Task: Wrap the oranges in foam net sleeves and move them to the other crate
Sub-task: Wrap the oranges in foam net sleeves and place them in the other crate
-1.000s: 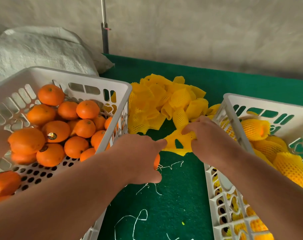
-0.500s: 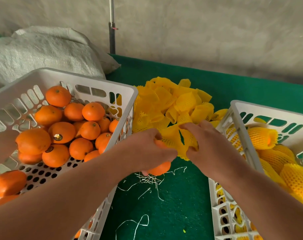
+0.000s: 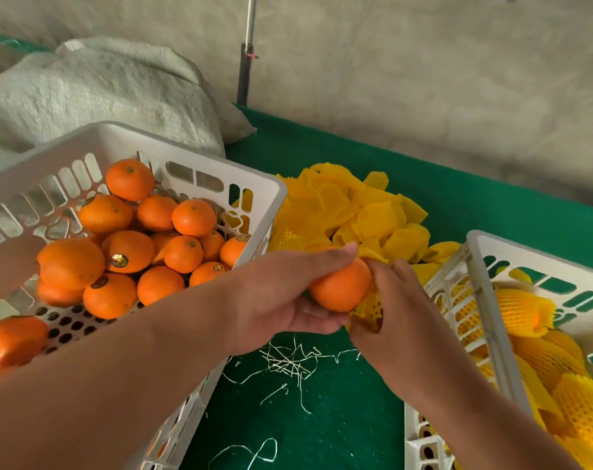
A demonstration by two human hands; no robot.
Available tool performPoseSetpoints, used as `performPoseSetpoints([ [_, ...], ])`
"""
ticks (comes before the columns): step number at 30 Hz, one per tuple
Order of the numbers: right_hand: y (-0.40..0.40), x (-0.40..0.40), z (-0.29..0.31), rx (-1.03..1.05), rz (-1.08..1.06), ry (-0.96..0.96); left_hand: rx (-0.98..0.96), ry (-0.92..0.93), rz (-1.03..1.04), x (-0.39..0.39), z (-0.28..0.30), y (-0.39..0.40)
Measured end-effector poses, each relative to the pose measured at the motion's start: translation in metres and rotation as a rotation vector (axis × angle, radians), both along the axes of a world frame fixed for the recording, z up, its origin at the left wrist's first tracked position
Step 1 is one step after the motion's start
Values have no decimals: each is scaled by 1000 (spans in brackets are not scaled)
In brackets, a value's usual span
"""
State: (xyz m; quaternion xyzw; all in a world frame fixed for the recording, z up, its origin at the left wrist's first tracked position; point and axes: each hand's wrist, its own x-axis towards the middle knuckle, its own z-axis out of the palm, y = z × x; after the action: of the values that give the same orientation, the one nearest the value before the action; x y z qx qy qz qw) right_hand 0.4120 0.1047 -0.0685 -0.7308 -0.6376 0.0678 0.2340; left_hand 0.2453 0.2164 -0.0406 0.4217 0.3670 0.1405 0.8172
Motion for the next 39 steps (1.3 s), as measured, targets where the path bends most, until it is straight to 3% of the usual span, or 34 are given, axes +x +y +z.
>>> performPoseSetpoints([
  [4,0,1,0,12,-4,14,13,-41,-37,-1,-2,0],
  [8,-1,1,2,22,-10,18,239,28,-92,1,-5,-2],
  [17,-3,-5,8,31,-22,4,826,300,9,0,-8,-7],
  [21,-5,-6,10,32,-9,-4,863,299,39,0,-8,-5],
  [27,-5,-5,16,41,-11,22,715,191,-26,1,-4,-3],
  [30,-5,-4,16,36,-13,46,729,185,-20,1,-4,-3],
  [36,-6,-5,16,65,-20,141,1191,385,103,-2,-2,-9],
  [39,-6,-9,16,103,2,161,1287,404,196,0,-2,-14],
])
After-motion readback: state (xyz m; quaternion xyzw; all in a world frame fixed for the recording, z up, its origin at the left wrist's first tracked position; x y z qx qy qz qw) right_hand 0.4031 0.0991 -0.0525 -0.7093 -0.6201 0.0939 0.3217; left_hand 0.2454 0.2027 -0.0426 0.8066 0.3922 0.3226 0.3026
